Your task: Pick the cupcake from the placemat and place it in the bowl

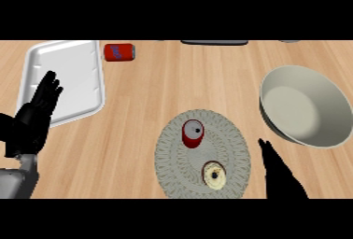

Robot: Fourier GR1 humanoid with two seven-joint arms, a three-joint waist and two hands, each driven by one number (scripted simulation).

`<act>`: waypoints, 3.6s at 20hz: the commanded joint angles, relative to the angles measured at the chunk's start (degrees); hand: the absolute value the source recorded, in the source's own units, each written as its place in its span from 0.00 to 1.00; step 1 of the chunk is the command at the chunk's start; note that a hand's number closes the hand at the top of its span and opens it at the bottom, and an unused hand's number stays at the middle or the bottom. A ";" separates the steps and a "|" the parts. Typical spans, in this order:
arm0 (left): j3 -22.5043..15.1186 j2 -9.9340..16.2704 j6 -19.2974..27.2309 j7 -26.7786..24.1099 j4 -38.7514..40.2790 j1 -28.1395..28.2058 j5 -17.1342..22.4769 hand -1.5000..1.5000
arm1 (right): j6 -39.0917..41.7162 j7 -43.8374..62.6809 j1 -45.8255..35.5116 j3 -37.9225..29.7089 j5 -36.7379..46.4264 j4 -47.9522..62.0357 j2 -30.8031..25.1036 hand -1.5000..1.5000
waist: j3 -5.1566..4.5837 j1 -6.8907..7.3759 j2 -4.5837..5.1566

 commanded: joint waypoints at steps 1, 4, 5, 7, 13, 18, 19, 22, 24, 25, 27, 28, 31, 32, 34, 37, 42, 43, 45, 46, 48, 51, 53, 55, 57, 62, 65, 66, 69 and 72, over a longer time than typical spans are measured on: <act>-0.55 -0.51 0.17 -0.37 -0.39 0.65 -0.91 0.50 | 10.30 12.89 -3.46 -0.73 -4.03 3.99 4.27 0.00 | 0.07 0.07 -0.15; 0.84 -0.49 0.61 0.70 2.47 -2.45 -0.90 0.50 | 11.80 12.95 -5.71 -0.49 -5.81 8.97 8.12 0.00 | 0.09 -0.54 0.00; -0.27 -1.35 0.69 -0.41 0.86 0.42 -1.37 0.50 | 12.42 14.38 -6.01 -0.78 -5.17 8.75 8.80 0.00 | 0.10 -0.34 -0.28; 1.03 0.53 -1.35 -0.45 -0.37 1.18 -0.14 0.50 | 14.75 15.26 -5.49 -0.45 -4.51 8.73 7.83 0.00 | 0.08 -0.27 -0.50; 1.13 -0.49 -1.21 -0.97 -0.74 2.50 -0.93 0.50 | 14.77 13.38 -12.25 -0.60 5.57 14.94 10.59 0.00 | 0.14 -0.55 -0.59; 1.60 -1.66 -0.33 0.54 -0.25 1.05 -1.87 0.50 | 15.21 11.89 -10.09 0.44 7.66 16.81 14.95 0.00 | 0.20 -1.29 -0.61; 2.00 -1.26 -1.38 -0.05 1.60 0.16 -1.57 0.50 | 15.81 9.33 -9.13 -2.73 5.74 18.25 14.82 0.00 | 0.19 -1.50 -0.50; 1.80 -1.25 -0.26 3.90 -1.75 -0.37 -2.09 0.50 | 11.36 10.09 -7.65 0.96 6.00 21.02 15.06 0.00 | 0.24 -1.22 -0.59; 2.36 -2.93 -0.62 -1.53 0.89 1.10 -2.47 0.50 | 12.68 7.79 -4.82 -0.04 8.11 20.01 15.09 0.00 | 0.21 -1.63 -0.60; 2.49 -1.92 -1.08 0.99 0.30 0.27 -2.36 0.50 | 9.59 8.99 -7.29 1.05 6.74 24.15 15.10 0.00 | 0.23 -1.22 -0.52; 2.73 -2.12 -2.34 -0.33 0.61 0.82 -2.26 0.50 | 10.15 9.71 -9.11 -0.23 4.95 24.04 15.11 0.00 | 0.22 -1.13 -0.52; 3.69 -1.76 -2.74 0.57 3.52 -2.51 -2.09 0.50 | 5.31 8.82 -9.24 2.72 6.22 27.77 15.12 0.00 | 0.23 -1.31 -0.43; 2.17 -3.33 -0.69 1.02 -1.50 1.26 -4.22 0.50 | 4.61 8.07 -9.66 1.47 6.05 28.58 15.13 0.00 | 0.24 -1.05 -0.54; 2.66 -3.66 -2.13 0.05 0.88 1.39 -3.00 0.50 | 6.44 8.80 -10.04 0.59 5.68 28.44 15.13 0.00 | 0.22 -1.17 -0.49; 3.85 -2.71 -2.61 -1.45 0.02 3.43 -3.44 0.50 | 6.16 7.79 -8.14 0.66 7.73 28.05 15.13 0.00 | 0.22 -1.16 -0.57; 3.48 -2.85 -2.63 2.73 -2.14 1.06 -3.35 0.50 | 7.51 5.51 -11.11 -4.24 5.89 30.51 15.13 0.00 | 0.25 -1.22 -0.55; 3.50 -4.01 -2.42 1.48 -3.39 4.13 -4.98 0.50 | 5.75 3.57 -11.15 -3.21 -1.10 33.11 15.14 1.00 | 0.26 -0.88 -0.60; 4.85 -3.61 -3.87 1.63 -1.46 1.39 -4.61 0.50 | 3.08 0.29 -10.03 -3.65 0.65 34.32 15.14 1.00 | 0.25 -1.28 -0.56; 5.27 -4.96 -3.49 3.83 -2.82 1.32 -5.96 0.50 | 6.80 -0.10 -11.54 -2.37 1.01 32.96 15.14 1.00 | 0.25 -1.34 -0.58; 3.91 -5.46 -2.65 4.21 -3.23 0.60 -6.66 0.50 | -0.25 -6.99 -12.87 -5.19 1.65 42.37 15.14 1.00 | 0.27 -1.20 -0.50; 5.75 -4.83 -5.03 4.33 -3.05 1.80 -4.99 0.50 | -3.16 -2.35 -15.25 -0.56 0.67 43.28 15.13 1.00 | 0.26 -1.02 -0.52; 5.33 -6.26 -3.58 4.70 -3.05 0.94 -7.36 0.50 | -1.45 -4.32 -15.01 -3.54 1.45 41.01 15.11 1.00 | 0.26 -1.24 -0.56; 5.61 -6.87 -4.35 1.52 -1.15 1.47 -7.82 0.50 | -2.10 -4.11 -16.34 -3.27 1.44 44.11 15.11 1.00 | 0.25 -1.24 -0.51; 7.35 -5.05 -6.16 4.21 -4.17 2.29 -5.62 0.50 | -5.97 -6.47 -17.12 -5.12 4.26 47.87 15.11 1.00 | 0.26 -0.93 -0.51; 6.20 -6.95 -5.39 2.59 -0.44 -0.52 -7.43 0.50 | -3.97 -4.23 -18.13 -6.15 8.21 45.22 15.12 1.00 | 0.24 -1.42 -0.51; 6.53 -6.27 -6.00 1.39 -0.66 0.88 -7.41 0.50 | 6.00 -23.27 -18.78 6.87 6.28 36.34 9.02 1.00 | 0.25 -0.46 -0.67; 6.32 -7.47 -4.86 1.95 0.07 0.32 -7.60 0.50 | 9.26 -36.69 -18.38 12.17 4.28 31.36 1.53 1.00 | 0.29 -1.03 -0.74; 6.39 -7.08 -4.41 3.73 -1.15 -0.51 -7.84 0.50 | 10.00 -37.78 -18.85 11.82 4.44 27.36 -0.83 1.00 | 0.29 -1.62 -0.99; 9.69 -4.23 -7.48 2.86 -0.12 0.86 -5.40 0.50 | 11.91 -37.57 -18.84 9.70 5.42 16.22 -6.15 1.00 | 0.21 -2.07 -1.03; 7.53 -6.88 -5.47 1.71 0.15 1.97 -7.66 0.50 | 10.06 -37.59 -18.36 3.98 5.37 5.94 -10.54 1.00 | 0.21 -2.69 -1.06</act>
